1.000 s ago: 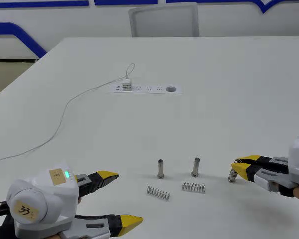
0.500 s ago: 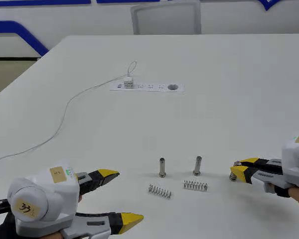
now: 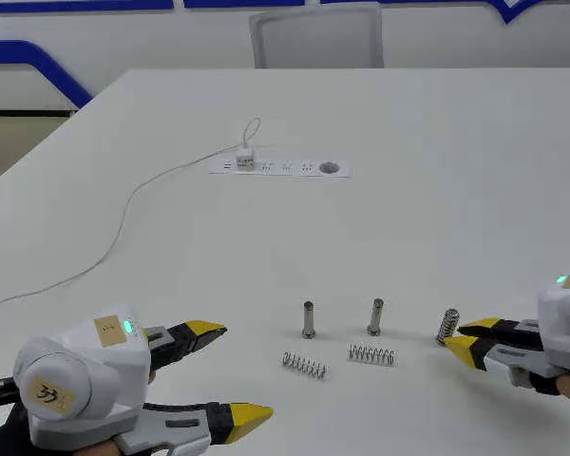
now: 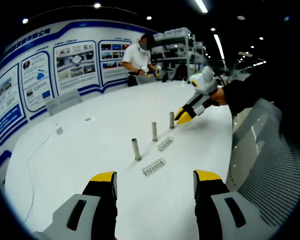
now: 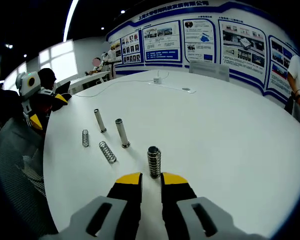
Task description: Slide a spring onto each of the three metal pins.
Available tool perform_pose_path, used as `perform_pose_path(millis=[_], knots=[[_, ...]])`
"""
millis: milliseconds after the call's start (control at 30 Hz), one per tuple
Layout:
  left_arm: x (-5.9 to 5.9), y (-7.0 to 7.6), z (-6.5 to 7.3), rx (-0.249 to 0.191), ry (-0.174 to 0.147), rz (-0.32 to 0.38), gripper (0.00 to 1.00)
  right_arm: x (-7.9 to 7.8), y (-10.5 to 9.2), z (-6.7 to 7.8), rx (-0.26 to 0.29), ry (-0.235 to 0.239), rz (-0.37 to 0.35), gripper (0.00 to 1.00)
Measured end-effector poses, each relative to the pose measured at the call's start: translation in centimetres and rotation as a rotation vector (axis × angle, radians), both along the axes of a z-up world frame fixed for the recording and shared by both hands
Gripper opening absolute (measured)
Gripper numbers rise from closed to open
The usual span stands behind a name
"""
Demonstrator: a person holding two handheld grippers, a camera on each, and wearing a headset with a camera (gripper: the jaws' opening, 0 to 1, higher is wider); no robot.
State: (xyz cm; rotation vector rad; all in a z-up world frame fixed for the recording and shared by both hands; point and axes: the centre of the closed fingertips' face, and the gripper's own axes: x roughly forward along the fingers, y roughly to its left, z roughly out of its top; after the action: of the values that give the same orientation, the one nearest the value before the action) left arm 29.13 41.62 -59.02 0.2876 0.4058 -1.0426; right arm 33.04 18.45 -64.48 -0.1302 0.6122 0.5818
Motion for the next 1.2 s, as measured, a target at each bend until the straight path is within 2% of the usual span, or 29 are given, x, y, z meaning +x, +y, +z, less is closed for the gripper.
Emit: perform_pose_path(millis=[233,400,600,867,1033,1200], knots=[[0.0,-0.1,0.1,-0.003,-0.004,-0.005,0.63,-1.5,0.9,-0.1,0.010,0.022,0.024,0.15],[0.0,-0.1,0.2,-0.004,-0.007,-0.007,0.63,-2.2,3.4,0.4,-0.001,0.023,0.106,0.15],[-0.1,-0.2,0.1,-0.002,-0.008,-0.011,0.63,-2.2,6.7,1.1,-0.061,0.002,0.244,0.16],[0.0,-0.1,0.1,-0.004,-0.007,-0.006,0.63,-0.8,10.2,1.2,-0.195,-0.014,0.429,0.16],[0.1,0.0,0.1,-0.004,-0.006,-0.001,0.63,-0.2,11.5,0.3,-0.259,0.029,0.524,0.16],[0.1,0.0,0.1,-0.003,-0.006,0.001,0.63,0.3,12.2,-0.4,-0.313,0.051,0.582,0.16]])
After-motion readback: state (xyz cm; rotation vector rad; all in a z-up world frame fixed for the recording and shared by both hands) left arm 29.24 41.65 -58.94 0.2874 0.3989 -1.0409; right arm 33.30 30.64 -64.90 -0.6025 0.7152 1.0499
